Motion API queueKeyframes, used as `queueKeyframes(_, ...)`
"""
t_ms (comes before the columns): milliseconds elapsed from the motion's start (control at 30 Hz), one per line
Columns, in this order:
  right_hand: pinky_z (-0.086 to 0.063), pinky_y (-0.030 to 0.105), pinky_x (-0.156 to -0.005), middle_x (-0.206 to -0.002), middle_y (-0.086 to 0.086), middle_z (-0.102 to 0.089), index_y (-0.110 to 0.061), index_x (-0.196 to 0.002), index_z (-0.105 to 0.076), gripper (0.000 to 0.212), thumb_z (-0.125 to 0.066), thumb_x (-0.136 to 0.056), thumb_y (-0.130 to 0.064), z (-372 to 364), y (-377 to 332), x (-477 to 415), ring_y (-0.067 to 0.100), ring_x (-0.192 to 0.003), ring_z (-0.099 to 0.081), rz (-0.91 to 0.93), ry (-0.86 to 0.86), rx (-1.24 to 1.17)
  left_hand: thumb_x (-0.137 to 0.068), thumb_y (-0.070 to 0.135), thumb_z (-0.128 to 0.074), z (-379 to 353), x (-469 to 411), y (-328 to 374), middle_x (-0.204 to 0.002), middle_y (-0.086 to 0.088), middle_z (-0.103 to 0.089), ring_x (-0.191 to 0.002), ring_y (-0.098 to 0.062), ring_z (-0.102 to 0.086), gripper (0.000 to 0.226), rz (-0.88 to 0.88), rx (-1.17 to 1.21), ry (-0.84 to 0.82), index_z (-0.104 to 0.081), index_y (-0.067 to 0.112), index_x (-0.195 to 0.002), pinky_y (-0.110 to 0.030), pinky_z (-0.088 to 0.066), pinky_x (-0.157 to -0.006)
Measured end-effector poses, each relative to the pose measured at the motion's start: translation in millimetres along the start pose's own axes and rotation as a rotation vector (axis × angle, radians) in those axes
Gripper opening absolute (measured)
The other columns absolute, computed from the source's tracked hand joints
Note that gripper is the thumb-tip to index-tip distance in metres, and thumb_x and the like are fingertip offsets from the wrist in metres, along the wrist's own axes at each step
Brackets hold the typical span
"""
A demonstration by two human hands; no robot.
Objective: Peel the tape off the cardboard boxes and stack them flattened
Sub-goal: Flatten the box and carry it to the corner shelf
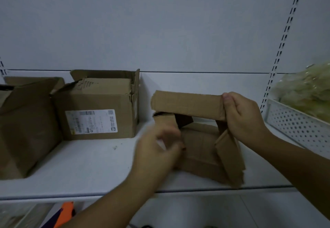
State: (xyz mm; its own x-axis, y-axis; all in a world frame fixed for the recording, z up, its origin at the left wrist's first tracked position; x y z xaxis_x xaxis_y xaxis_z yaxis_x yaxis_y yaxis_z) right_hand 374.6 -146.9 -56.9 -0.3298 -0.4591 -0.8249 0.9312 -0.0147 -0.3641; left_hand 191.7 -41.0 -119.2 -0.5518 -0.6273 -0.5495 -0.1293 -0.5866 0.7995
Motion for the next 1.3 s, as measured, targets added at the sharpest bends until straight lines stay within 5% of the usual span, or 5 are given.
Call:
queueKeyframes(300, -0.032, 0.011, -0.050, -0.057, 0.002, -0.046, -0.002, -0.070, -0.053, 0.040, -0.036, -0.100, -0.021, -10.1, -4.4, -5.0, 0.007, -0.053, -0.043, -0.006, -0.060, 0.017, -0.072, 0.002, -0.070, 11.4, -49.3, -14.5, -0.139, 0.003, -0.032, -0.117, -0.018, -0.045, 0.107, 0.170, 0.122, -0.007, -0.001, 0.044, -0.142, -0.036, -0.049, -0.089)
queueKeyframes(533, -0.031, 0.009, -0.089, -0.100, -0.013, -0.067, -0.017, -0.086, -0.070, 0.064, -0.020, -0.089, -0.056, -27.4, 18.9, 17.3, -0.009, -0.093, -0.056, -0.298, -0.585, -0.310, -0.065, 0.009, -0.058, 50.7, -33.1, -42.1, -0.110, -0.017, -0.057, -0.101, -0.038, -0.059, 0.052, 0.665, 0.900, -0.347, -0.057, 0.007, -0.117, -0.050, -0.051, -0.089)
queueKeyframes(700, -0.021, 0.024, -0.112, -0.115, -0.033, -0.060, -0.044, -0.077, -0.072, 0.050, -0.028, -0.085, -0.065, -55.6, 28.9, 59.1, -0.011, -0.123, -0.042, -0.271, -0.934, -0.253, -0.090, 0.022, -0.053, 56.4, -40.3, -63.8, -0.077, -0.011, -0.057, -0.067, -0.023, -0.056, 0.016, 0.847, 0.424, -0.101, -0.058, 0.008, -0.086, -0.033, -0.049, -0.059)
queueKeyframes(1100, -0.024, 0.047, -0.110, -0.146, 0.019, -0.030, -0.007, -0.133, -0.039, 0.054, -0.050, -0.089, -0.036, -26.8, 57.3, 65.4, 0.034, -0.133, -0.028, -0.719, -0.295, 0.415, -0.083, 0.005, -0.058, 23.2, -63.0, -55.0, -0.078, -0.011, -0.075, -0.071, -0.027, -0.070, 0.019, 0.816, 0.411, -0.451, -0.060, 0.008, -0.102, -0.032, -0.057, -0.051)
queueKeyframes(1300, -0.049, 0.033, -0.088, -0.134, 0.012, -0.051, -0.008, -0.139, -0.034, 0.080, -0.073, -0.076, -0.037, 13.3, 65.6, 53.1, 0.026, -0.112, -0.057, -1.054, -0.030, -0.321, -0.067, 0.002, -0.061, 25.5, -70.2, -35.9, -0.092, -0.009, -0.075, -0.081, -0.028, -0.071, 0.046, 0.586, 0.569, -0.400, -0.060, 0.022, -0.108, -0.034, -0.057, -0.059)
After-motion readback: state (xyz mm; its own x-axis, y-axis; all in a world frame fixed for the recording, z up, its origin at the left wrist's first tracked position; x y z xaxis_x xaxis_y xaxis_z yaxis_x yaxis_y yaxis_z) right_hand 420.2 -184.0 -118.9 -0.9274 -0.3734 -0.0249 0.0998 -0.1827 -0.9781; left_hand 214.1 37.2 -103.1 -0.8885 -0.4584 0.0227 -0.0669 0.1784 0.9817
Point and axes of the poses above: each hand's wrist, its own x-axis away from the middle knuckle, its own z-axis out of the back of the hand, y = z × x, the point moved 3 cm from there along -x, towards the middle knuckle
